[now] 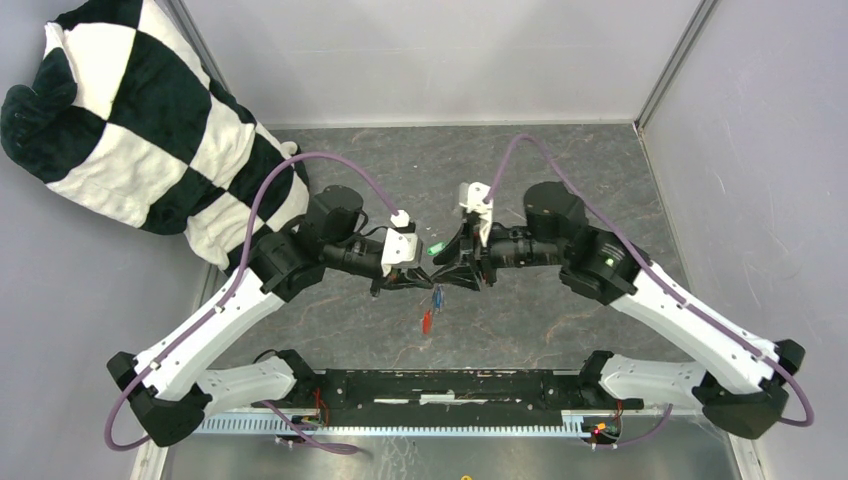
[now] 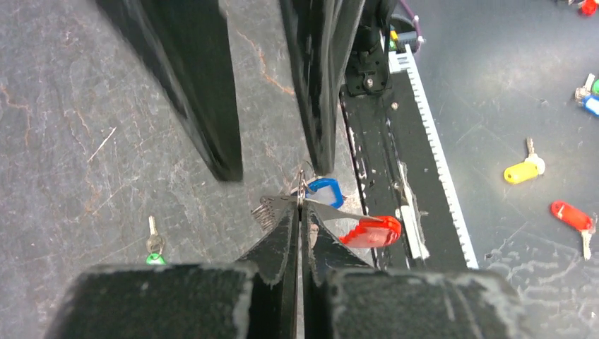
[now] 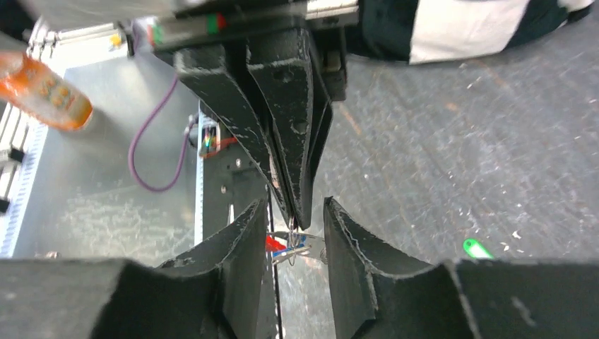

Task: Put the keys on the keyring
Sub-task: Adjust the key on the keyring.

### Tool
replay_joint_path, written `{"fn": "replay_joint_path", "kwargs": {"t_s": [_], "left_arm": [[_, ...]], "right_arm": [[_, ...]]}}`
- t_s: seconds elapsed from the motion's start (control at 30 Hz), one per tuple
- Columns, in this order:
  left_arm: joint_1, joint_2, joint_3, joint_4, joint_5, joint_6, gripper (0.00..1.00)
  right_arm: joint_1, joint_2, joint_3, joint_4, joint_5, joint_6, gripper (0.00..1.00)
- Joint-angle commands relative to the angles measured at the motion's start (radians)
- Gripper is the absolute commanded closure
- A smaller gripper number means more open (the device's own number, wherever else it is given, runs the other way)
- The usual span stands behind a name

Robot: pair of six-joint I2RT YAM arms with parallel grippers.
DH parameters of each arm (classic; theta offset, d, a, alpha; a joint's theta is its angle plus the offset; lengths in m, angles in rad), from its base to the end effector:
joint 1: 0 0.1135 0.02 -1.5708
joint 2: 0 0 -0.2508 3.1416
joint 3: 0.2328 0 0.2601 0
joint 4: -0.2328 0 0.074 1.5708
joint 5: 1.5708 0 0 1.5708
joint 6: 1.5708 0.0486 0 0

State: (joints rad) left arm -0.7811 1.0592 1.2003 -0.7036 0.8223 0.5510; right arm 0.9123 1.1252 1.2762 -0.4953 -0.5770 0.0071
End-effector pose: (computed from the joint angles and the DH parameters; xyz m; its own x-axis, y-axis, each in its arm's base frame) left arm 0.1382 -0.1872 0.3701 0.1586 0.3444 -0.9253 0.9815 -0.1566 0.1100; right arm 0.1388 0.2227 0.3985 -0.2135 -0.2662 -0.9400 -0.9756 0.1086 0.1908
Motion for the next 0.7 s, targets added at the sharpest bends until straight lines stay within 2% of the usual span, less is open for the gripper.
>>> {"fn": "replay_joint_path", "kwargs": {"t_s": [0.0,0.13,0.33,0.53,0.67], "left_arm": [[-0.003,-0.078,-0.078,0.208,0.023,-0.185,0.98],[-0.003,-0.158,-0.162,0.440,-0.023,-0.359,0.98],[0.000,-0.158,-0.163,0.616,-0.044,-0.533,0.98],[0.001,-0.148,-0.144,0.657,-0.053,-0.538,0.98],[0.000,-0.148,-0.141,0.682,-0.053,-0.548,0.98]], "right_arm": [[-0.035,-0.133,-0.058,0.194,0.072,0.128,0.57],[-0.046,-0.226,-0.137,0.288,0.107,0.211,0.57],[-0.050,-0.320,-0.255,0.392,0.112,0.315,0.52],[-0.050,-0.346,-0.311,0.518,0.081,0.394,0.51],[-0.051,-0.334,-0.321,0.544,0.085,0.419,0.54]]}}
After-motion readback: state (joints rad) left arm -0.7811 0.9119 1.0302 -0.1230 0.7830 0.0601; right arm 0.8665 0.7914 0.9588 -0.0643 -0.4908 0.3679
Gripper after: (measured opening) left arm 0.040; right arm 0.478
